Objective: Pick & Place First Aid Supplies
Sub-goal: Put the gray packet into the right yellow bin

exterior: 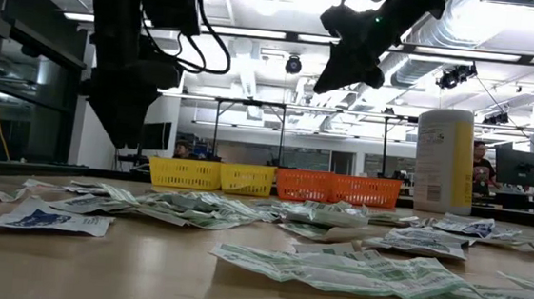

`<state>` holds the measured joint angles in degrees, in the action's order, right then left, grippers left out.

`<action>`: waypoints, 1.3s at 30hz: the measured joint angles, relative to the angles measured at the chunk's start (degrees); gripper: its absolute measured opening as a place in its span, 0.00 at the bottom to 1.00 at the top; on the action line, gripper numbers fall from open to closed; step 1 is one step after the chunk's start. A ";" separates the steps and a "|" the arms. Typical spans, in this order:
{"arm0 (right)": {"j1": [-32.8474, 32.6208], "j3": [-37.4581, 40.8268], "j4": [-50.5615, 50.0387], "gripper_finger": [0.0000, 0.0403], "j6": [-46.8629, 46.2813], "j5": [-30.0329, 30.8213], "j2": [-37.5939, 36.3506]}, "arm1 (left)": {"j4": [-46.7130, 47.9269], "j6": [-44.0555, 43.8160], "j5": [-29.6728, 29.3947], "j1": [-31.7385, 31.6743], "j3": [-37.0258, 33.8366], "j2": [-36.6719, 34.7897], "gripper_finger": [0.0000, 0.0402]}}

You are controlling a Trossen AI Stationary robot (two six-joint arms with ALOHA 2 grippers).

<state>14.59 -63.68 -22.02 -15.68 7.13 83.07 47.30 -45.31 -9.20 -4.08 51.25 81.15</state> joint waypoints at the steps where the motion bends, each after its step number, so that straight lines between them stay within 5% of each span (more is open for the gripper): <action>1: 0.00 0.00 0.00 0.03 0.00 -0.04 0.00 | -0.09 -0.18 -0.16 -0.02 -0.10 0.53 0.45; 18: -0.01 0.00 0.02 0.03 -1.99 0.01 0.00 | -1.52 0.13 0.72 -0.04 -0.09 12.80 0.48; 29: 0.00 0.00 0.00 0.03 -2.09 -0.02 0.00 | -2.64 0.69 -0.54 -0.02 0.06 14.42 0.48; 39: -0.01 0.00 -0.02 0.03 -1.88 -0.02 0.00 | -3.28 0.06 0.04 0.02 0.06 14.53 0.26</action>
<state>14.58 -63.68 -22.04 -17.56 7.11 83.07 44.02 -45.25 -9.16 -4.05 51.31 95.68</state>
